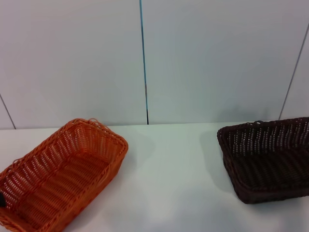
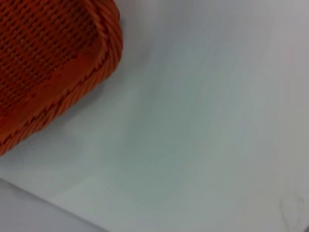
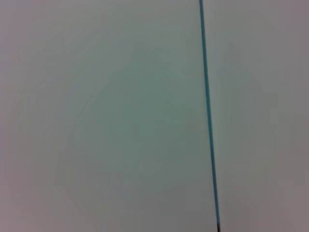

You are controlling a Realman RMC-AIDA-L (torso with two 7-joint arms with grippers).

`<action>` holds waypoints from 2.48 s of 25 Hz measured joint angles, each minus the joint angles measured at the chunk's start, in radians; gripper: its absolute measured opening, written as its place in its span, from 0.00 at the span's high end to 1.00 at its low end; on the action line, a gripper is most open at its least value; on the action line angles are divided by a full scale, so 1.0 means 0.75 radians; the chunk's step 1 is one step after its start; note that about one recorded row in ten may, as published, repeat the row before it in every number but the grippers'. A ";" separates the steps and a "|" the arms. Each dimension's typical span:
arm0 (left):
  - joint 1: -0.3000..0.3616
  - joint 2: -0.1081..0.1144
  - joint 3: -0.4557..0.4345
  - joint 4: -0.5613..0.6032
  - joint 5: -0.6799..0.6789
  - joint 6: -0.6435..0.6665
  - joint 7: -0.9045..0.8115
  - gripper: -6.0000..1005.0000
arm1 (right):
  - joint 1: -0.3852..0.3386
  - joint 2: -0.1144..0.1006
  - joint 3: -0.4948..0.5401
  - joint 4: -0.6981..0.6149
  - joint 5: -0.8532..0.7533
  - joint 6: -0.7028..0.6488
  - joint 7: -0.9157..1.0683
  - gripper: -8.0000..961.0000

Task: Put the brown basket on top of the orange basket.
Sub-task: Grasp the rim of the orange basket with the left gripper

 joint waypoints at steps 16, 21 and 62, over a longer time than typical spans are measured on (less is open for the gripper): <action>-0.081 0.009 0.032 0.218 0.008 0.096 0.000 0.15 | 0.012 -0.008 0.006 -0.003 0.000 -0.001 0.000 0.04; -0.090 0.011 0.035 0.264 0.005 0.118 0.000 0.15 | 0.016 -0.011 0.008 -0.003 0.000 -0.002 0.000 0.04; -0.158 0.016 0.124 0.417 -0.006 0.337 0.007 0.41 | 0.028 -0.016 0.029 -0.001 0.000 -0.076 -0.002 0.05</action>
